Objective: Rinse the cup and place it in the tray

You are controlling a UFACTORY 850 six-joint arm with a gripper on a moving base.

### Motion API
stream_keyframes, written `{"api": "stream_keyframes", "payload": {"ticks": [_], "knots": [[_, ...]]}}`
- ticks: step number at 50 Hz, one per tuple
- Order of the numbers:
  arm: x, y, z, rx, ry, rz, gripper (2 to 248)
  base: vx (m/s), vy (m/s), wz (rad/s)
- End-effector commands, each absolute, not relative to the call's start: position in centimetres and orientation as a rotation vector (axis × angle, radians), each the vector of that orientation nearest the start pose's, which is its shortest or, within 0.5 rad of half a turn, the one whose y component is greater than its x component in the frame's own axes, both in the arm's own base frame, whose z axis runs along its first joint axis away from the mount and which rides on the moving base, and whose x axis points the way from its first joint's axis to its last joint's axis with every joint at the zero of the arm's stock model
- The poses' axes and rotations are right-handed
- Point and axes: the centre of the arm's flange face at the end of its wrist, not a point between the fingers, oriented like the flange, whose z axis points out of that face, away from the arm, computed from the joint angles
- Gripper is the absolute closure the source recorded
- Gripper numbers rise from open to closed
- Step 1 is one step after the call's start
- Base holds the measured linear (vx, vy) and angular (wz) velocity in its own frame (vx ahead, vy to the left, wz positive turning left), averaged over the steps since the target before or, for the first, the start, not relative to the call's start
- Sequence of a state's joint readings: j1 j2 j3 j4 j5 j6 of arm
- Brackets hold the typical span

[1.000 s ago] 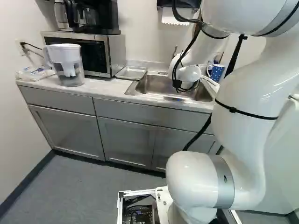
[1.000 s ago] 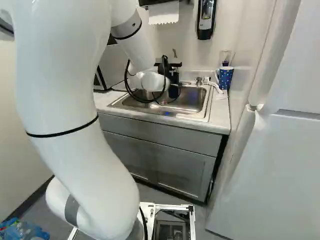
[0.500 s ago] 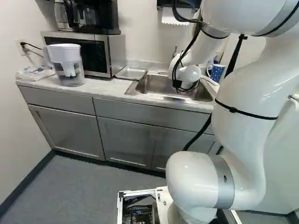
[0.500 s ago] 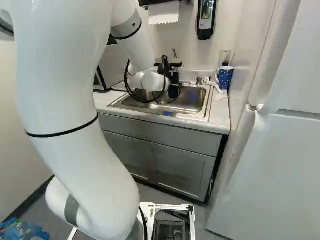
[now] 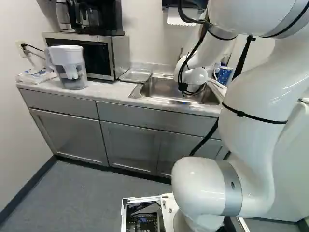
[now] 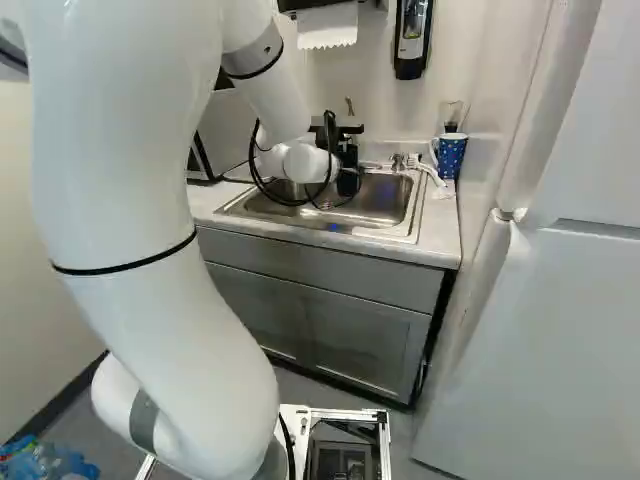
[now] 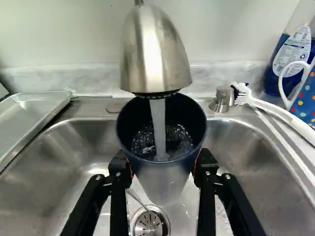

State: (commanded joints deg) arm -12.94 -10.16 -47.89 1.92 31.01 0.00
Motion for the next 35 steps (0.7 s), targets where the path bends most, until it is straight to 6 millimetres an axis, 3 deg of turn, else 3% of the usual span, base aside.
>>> {"api": "stream_keyframes", "payload": {"ticks": [35], "knots": [[51.81,-12.02,47.01,-2.678,0.358,-1.836,124,0.0,0.0,0.0]]}}
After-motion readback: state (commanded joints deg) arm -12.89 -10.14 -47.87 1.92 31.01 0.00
